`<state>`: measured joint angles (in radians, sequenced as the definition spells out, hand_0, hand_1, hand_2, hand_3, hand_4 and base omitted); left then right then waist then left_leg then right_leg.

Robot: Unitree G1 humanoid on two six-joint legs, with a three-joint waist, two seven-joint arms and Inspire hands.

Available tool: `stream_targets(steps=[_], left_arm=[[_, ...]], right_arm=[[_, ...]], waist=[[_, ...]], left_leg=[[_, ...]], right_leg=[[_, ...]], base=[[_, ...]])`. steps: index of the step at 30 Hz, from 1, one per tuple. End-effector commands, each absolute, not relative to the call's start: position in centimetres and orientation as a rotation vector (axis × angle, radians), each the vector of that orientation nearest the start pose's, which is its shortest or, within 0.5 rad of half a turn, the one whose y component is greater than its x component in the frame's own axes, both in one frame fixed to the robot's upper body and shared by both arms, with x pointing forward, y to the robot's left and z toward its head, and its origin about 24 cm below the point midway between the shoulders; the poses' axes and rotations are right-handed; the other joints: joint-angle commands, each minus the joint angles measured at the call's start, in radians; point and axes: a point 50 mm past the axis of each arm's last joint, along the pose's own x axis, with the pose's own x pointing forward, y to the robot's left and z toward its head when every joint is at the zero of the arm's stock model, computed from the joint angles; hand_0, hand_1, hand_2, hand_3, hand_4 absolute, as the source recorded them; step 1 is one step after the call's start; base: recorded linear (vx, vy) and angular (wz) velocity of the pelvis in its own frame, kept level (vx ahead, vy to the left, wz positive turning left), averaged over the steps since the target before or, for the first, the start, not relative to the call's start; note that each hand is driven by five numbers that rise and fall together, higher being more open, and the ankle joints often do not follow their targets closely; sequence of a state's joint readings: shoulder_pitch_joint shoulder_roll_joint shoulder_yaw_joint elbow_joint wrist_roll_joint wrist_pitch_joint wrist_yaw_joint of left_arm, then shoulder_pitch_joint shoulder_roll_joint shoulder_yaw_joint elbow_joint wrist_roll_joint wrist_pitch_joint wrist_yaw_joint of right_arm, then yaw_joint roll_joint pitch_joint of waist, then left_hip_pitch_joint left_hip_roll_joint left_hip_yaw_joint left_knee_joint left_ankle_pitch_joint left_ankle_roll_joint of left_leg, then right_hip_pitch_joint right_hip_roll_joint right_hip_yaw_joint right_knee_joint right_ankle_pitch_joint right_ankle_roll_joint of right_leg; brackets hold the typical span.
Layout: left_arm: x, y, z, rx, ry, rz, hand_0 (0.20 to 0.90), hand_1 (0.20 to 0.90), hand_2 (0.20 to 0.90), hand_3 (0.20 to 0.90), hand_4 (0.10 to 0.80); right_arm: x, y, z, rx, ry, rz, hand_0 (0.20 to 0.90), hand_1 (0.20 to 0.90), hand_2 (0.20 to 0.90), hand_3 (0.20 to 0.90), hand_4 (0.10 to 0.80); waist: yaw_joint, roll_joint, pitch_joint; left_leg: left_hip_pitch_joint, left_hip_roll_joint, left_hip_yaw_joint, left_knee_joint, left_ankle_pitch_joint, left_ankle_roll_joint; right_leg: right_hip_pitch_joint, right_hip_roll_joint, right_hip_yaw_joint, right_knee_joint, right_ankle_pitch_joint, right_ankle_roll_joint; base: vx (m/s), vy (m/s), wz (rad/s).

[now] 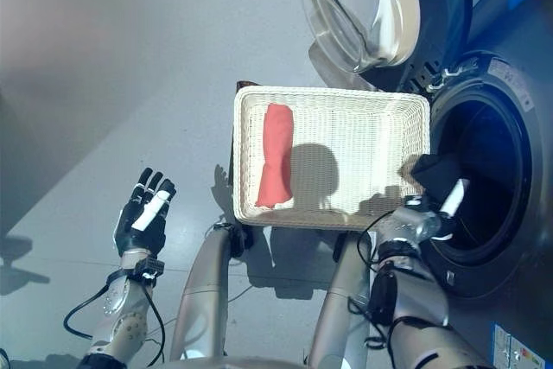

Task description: Pick up the clothes and place them into the washing machine

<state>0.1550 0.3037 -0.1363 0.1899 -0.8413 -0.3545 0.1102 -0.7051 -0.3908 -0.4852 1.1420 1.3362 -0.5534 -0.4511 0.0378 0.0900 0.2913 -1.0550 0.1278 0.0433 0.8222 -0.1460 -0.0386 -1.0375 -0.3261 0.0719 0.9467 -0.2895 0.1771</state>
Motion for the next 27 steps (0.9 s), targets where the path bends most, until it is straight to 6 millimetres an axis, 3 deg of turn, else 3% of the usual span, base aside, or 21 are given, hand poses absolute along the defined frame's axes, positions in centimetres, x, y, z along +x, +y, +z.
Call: stream_targets(steps=[1, 7, 11, 12, 21, 22, 24, 25, 27], left_arm=[[20.6, 23.8, 1.9, -0.428, -0.068, 0.238, 0.900, 0.900, 0.900, 0.900, 0.800], [20.4, 24.1, 1.7, -0.423, -0.048, 0.220, 0.900, 0.900, 0.900, 0.900, 0.800], [20.3, 24.3, 1.6, -0.428, -0.035, 0.226, 0.900, 0.900, 0.900, 0.900, 0.800], [20.3, 24.3, 1.5, -0.430, -0.032, 0.228, 0.900, 0.900, 0.900, 0.900, 0.800], [20.6, 24.3, 1.9, -0.440, -0.054, 0.226, 0.900, 0.900, 0.900, 0.900, 0.800], [20.6, 24.2, 2.0, -0.440, -0.056, 0.222, 0.900, 0.900, 0.900, 0.900, 0.800], [20.7, 24.3, 2.0, -0.447, -0.065, 0.229, 0.900, 0.900, 0.900, 0.900, 0.800], [20.7, 24.2, 2.0, -0.452, -0.067, 0.226, 0.900, 0.900, 0.900, 0.900, 0.800], [20.7, 24.2, 2.1, -0.459, -0.079, 0.239, 0.900, 0.900, 0.900, 0.900, 0.800]], right_arm=[[26.3, -41.2, 8.6, 1.146, -0.468, -1.485, 0.200, 0.200, 0.200, 0.200, 0.300], [22.0, -45.3, 10.0, 1.212, -0.586, -1.672, 0.200, 0.200, 0.200, 0.200, 0.300], [20.2, -46.1, 9.3, 1.205, -0.562, -1.748, 0.200, 0.200, 0.200, 0.200, 0.300], [20.1, -46.1, 9.0, 1.205, -0.550, -1.760, 0.900, 0.900, 0.900, 0.900, 0.800], [21.6, -44.8, 7.9, 1.197, -0.464, -1.709, 0.900, 0.900, 0.900, 0.900, 0.800], [22.1, -44.5, 7.8, 1.185, -0.453, -1.678, 0.900, 0.900, 0.900, 0.900, 0.800], [23.5, -43.4, 7.8, 1.196, -0.468, -1.598, 0.900, 0.900, 0.900, 0.900, 0.800], [24.7, -42.8, 8.0, 1.165, -0.461, -1.517, 0.900, 0.900, 0.900, 0.900, 0.800], [26.2, -41.5, 8.3, 1.042, -0.420, -1.409, 0.900, 0.900, 0.900, 0.900, 0.800]], waist=[[0.012, -0.013, -0.051], [0.005, -0.015, -0.064], [-0.001, -0.017, -0.071], [-0.002, -0.017, -0.072], [0.006, -0.011, -0.074], [0.007, -0.011, -0.068], [0.009, -0.009, -0.071], [0.010, -0.011, -0.062], [0.011, -0.016, -0.061]], left_leg=[[0.086, 0.038, -0.044, 0.065, -0.168, -0.064], [0.085, 0.044, -0.044, 0.062, -0.170, -0.068], [0.084, 0.048, -0.046, 0.063, -0.171, -0.070], [0.084, 0.048, -0.046, 0.063, -0.171, -0.070], [0.082, 0.046, -0.040, 0.071, -0.174, -0.066], [0.073, 0.043, -0.036, 0.066, -0.147, -0.061], [0.084, 0.044, -0.037, 0.065, -0.164, -0.063], [0.076, 0.043, -0.034, 0.064, -0.142, -0.059], [0.086, 0.045, -0.036, 0.066, -0.159, -0.062]], right_leg=[[0.009, -0.009, 0.048, -0.074, 0.073, -0.025], [0.009, -0.009, 0.046, -0.081, 0.072, -0.020], [0.009, -0.008, 0.046, -0.079, 0.068, -0.020], [0.009, -0.008, 0.046, -0.079, 0.068, -0.021], [0.008, -0.008, 0.048, -0.079, 0.071, -0.020], [0.002, -0.010, 0.046, -0.091, 0.098, -0.025], [0.011, -0.008, 0.047, -0.087, 0.081, -0.022], [0.005, -0.010, 0.045, -0.095, 0.103, -0.027], [0.013, -0.007, 0.047, -0.087, 0.084, -0.024]], base=[[0.000, 0.000, 0.00], [0.000, 0.000, 0.00], [0.011, 0.000, 0.00], [-0.018, 0.005, -0.04], [-0.005, 0.003, -0.02], [0.000, 0.000, 0.00], [0.000, 0.000, 0.00], [0.000, 0.000, 0.00], [-0.020, 0.002, 0.00]])
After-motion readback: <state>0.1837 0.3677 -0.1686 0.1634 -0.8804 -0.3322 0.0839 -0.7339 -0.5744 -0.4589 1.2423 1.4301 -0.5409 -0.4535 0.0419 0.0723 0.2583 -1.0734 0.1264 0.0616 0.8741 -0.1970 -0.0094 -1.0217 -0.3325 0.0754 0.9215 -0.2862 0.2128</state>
